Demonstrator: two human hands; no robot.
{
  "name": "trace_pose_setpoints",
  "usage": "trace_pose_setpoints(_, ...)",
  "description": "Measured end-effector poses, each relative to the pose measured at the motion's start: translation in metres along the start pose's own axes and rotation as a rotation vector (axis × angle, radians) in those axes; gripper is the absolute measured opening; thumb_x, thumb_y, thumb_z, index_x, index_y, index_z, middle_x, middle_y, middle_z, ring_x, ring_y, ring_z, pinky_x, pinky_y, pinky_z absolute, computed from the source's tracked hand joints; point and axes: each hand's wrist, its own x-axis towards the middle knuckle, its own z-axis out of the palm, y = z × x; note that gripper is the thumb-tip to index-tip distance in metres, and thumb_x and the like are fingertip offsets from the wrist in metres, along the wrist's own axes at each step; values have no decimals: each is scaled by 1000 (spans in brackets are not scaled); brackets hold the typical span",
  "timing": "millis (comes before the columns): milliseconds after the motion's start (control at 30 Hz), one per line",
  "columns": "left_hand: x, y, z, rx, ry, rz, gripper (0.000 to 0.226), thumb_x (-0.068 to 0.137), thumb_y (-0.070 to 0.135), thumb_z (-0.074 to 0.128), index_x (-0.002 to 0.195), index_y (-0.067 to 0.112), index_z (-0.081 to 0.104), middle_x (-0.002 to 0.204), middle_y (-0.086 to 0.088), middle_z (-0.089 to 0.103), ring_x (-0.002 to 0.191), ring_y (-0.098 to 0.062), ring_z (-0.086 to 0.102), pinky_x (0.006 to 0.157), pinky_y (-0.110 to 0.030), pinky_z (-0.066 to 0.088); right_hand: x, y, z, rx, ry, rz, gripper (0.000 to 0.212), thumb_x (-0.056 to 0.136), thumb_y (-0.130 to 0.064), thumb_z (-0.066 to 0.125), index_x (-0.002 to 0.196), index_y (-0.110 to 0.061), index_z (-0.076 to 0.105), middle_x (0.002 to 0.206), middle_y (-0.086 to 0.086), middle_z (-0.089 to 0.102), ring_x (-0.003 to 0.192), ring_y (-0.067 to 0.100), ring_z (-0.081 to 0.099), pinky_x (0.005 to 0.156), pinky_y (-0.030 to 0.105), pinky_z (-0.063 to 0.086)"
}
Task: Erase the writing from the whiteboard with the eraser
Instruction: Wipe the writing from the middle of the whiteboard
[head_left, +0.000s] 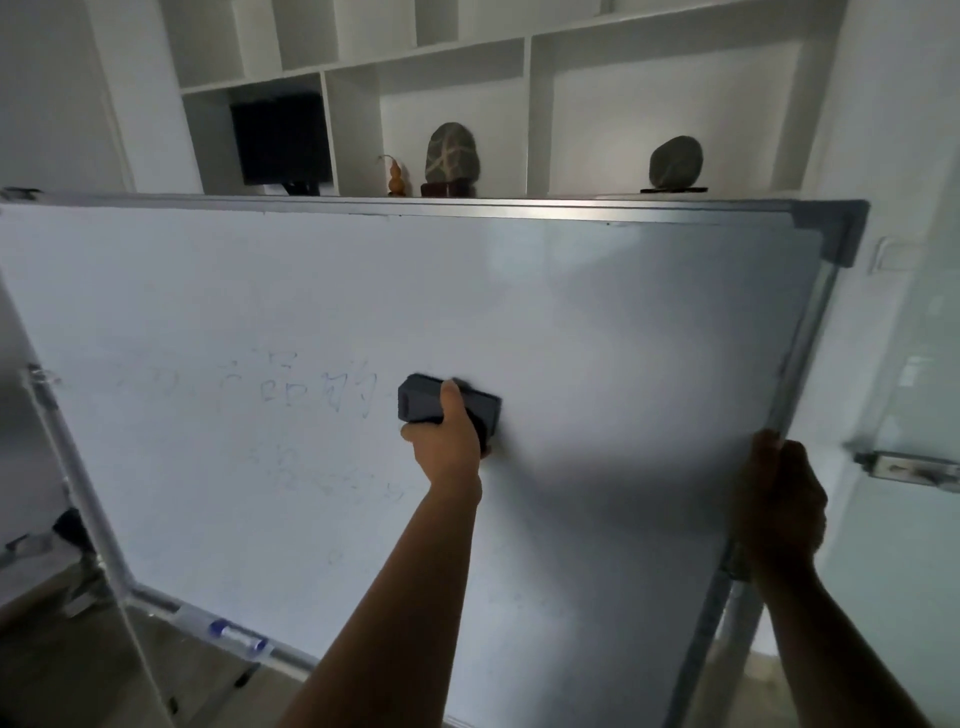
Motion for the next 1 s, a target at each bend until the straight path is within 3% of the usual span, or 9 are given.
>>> trace_pose_setpoints(133, 6, -22, -17, -16, 89, -154, 72, 87, 49, 62, 138, 6, 33, 119, -9, 47, 96, -26, 49, 55, -33, 53, 2, -3, 2, 7, -14, 31, 53, 95, -52, 20, 85, -9, 49, 80, 9, 50, 74, 24, 45, 68, 34, 31)
trace_pose_setpoints(300, -2, 3, 18, 36, -21, 85, 53, 87, 50, 62, 117, 13, 37, 98, 2, 50, 84, -16, 54, 64, -37, 57, 4, 5, 7, -10, 5, 76, 53, 97, -52, 21, 88, -9, 50, 85, 13, 57, 85, 39, 56, 70, 35, 34)
trace_pose_setpoints(400, -5, -9, 19, -8, 55, -4, 64, 88, 51, 59, 130, 9, 35, 106, -3, 48, 88, -23, 53, 59, -35, 55, 5, 5, 7, 10, -7, 57, 50, 97, -49, 23, 88, -9, 52, 83, 9, 55, 85, 40, 57, 69, 34, 34)
trace_pose_setpoints(500, -5, -21, 8, -41, 108, -122, 71, 89, 50, 57, 137, 6, 29, 110, -7, 45, 77, -23, 50, 56, -32, 51, 5, 3, 7, 1, 11, 42, 51, 97, -47, 22, 90, -7, 53, 86, 15, 59, 86, 40, 59, 69, 33, 32)
trace_pose_setpoints(567, -5, -16, 14, -39, 87, -104, 71, 89, 50, 57, 137, 6, 29, 113, -8, 46, 82, -25, 50, 65, -37, 55, 3, 1, 7, -15, 12, 53, 52, 97, -48, 21, 91, -7, 53, 90, 19, 61, 87, 40, 58, 69, 34, 32)
trace_pose_setpoints(667, -14, -8, 31, 54, 28, 73, 59, 86, 54, 59, 121, 13, 36, 108, -5, 52, 88, -24, 54, 80, -45, 57, 0, -2, 7, -11, 11, 42, 43, 97, -46, 22, 84, -14, 47, 83, 10, 56, 84, 38, 58, 69, 33, 31)
trace_pose_setpoints(733, -16, -10, 36, 37, 28, 88, 53, 86, 54, 59, 114, 16, 35, 103, -1, 52, 88, -23, 55, 79, -44, 57, 0, 0, 5, -7, 0, 48, 41, 97, -47, 22, 83, -16, 45, 82, 8, 55, 83, 37, 57, 69, 33, 32)
trace_pose_setpoints(867, -17, -28, 22, 26, 110, -45, 67, 88, 55, 55, 130, 8, 34, 112, -9, 53, 89, -29, 55, 70, -39, 56, 2, 4, 6, -30, -19, 64, 48, 97, -49, 19, 86, -12, 47, 84, 12, 57, 79, 32, 54, 70, 34, 34)
trace_pose_setpoints(1000, -51, -49, 38, 239, -40, 316, 48, 86, 51, 61, 109, 20, 33, 105, -2, 58, 94, -29, 63, 82, -41, 55, 0, 2, 11, -22, 6, 36, 48, 98, -50, 17, 81, -14, 44, 77, 5, 52, 70, 22, 46, 67, 31, 32)
